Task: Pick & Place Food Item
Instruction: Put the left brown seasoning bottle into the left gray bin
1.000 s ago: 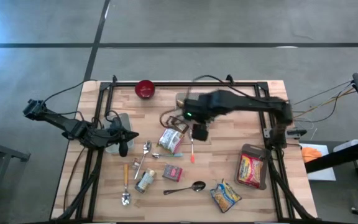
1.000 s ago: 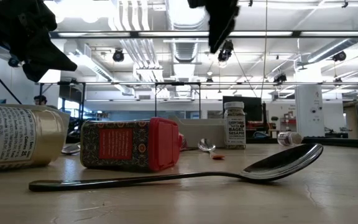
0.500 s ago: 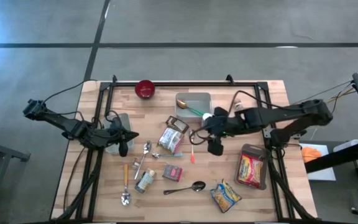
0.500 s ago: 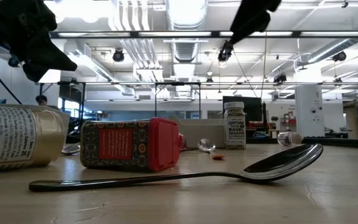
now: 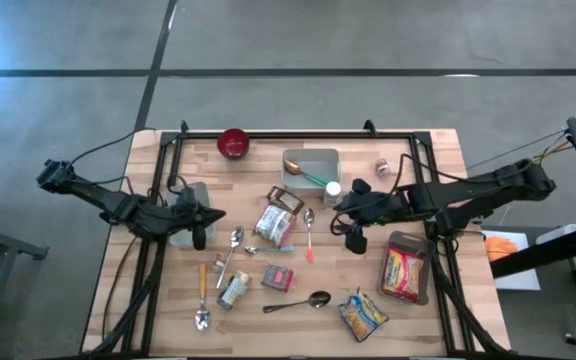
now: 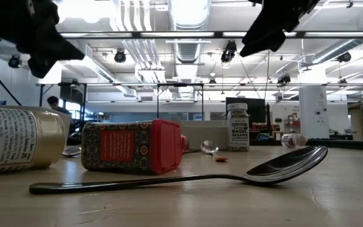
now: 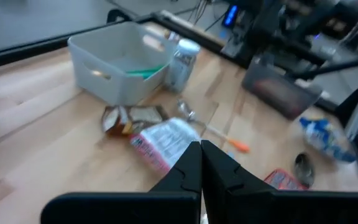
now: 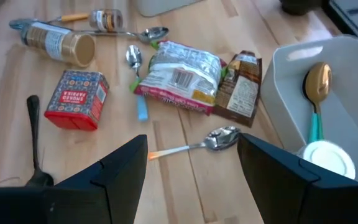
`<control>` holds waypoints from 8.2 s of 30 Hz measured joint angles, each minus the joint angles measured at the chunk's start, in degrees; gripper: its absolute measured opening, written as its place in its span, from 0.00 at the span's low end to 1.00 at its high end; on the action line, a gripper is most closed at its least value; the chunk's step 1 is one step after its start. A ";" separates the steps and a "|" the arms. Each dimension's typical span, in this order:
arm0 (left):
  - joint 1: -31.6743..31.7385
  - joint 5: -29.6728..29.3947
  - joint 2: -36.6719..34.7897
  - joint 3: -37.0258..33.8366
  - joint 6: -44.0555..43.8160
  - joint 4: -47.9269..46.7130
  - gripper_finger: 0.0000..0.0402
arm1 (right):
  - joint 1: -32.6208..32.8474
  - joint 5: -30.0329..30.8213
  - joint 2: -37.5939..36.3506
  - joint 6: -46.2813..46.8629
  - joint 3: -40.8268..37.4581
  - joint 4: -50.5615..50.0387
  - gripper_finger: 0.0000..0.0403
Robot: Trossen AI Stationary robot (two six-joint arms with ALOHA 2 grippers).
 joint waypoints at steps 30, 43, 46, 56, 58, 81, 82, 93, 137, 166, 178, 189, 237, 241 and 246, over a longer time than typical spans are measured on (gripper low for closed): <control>4.22 14.16 16.64 6.58 4.52 12.36 0.00 | 0.07 -0.17 -0.09 -0.82 -7.17 12.74 0.62; 4.17 16.60 19.02 6.73 -0.01 13.90 0.00 | 0.07 -0.19 -0.07 -1.88 -7.45 13.04 0.62; 4.49 16.86 19.06 6.73 -0.06 13.02 0.00 | 0.08 -0.17 -0.07 -1.89 -7.45 13.04 0.62; 4.15 27.61 21.50 6.86 -15.37 12.78 0.17 | 0.07 -0.17 -0.05 -1.41 -7.45 13.15 0.62; 4.07 32.25 23.24 7.13 -17.09 12.56 0.22 | 0.07 -0.17 -0.05 -1.39 -7.45 13.20 0.62; -5.09 35.97 46.48 31.96 -46.11 -29.95 0.26 | 0.09 -0.19 -0.03 -0.14 -7.45 12.95 0.62; -5.64 35.51 47.01 31.93 -47.91 -30.53 0.26 | 0.09 -0.19 -0.03 -0.15 -7.45 12.94 0.62; -6.99 34.81 51.72 31.85 -53.83 -34.91 0.26 | 0.20 -0.61 -0.03 -0.16 -7.45 12.77 0.62; -9.66 34.32 61.45 27.61 -55.04 -31.28 0.70 | 0.20 -3.58 -0.03 -0.94 -7.78 12.63 0.62; -9.66 28.24 61.12 25.41 -55.47 -31.07 0.57 | 0.20 -3.56 -0.03 -0.82 -7.78 12.67 0.62; -9.76 27.83 61.01 25.38 -53.75 -30.30 0.40 | 0.20 -3.56 -0.03 -0.82 -7.78 12.68 0.62; -10.78 30.63 58.21 25.68 -53.74 -29.70 0.40 | 0.51 -6.37 -0.03 -7.53 -7.78 13.05 0.62; -7.41 35.05 38.19 27.34 -8.79 4.88 0.40 | 8.20 -20.98 35.56 -45.66 29.55 28.89 0.62; -7.41 35.21 38.26 27.36 -7.44 5.05 0.40 | 8.22 -21.01 35.29 -46.27 29.72 29.32 0.62; -7.22 35.37 38.28 27.36 -4.90 8.03 0.40 | 8.20 -20.96 35.40 -47.06 29.68 30.24 0.62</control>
